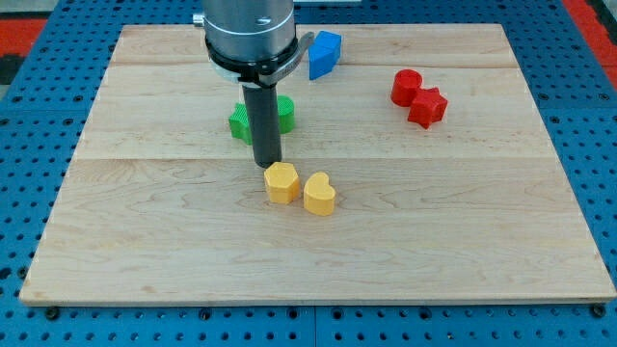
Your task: Move the arm above the green circle
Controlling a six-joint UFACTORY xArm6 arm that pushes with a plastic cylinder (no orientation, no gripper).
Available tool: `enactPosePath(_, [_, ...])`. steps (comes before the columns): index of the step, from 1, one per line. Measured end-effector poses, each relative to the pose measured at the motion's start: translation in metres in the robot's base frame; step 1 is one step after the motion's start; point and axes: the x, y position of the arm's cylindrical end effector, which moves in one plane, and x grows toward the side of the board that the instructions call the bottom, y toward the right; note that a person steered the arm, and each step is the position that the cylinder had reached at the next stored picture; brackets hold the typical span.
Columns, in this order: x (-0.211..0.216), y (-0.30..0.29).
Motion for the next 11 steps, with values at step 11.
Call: enactPosePath(11, [-0.126, -0.008])
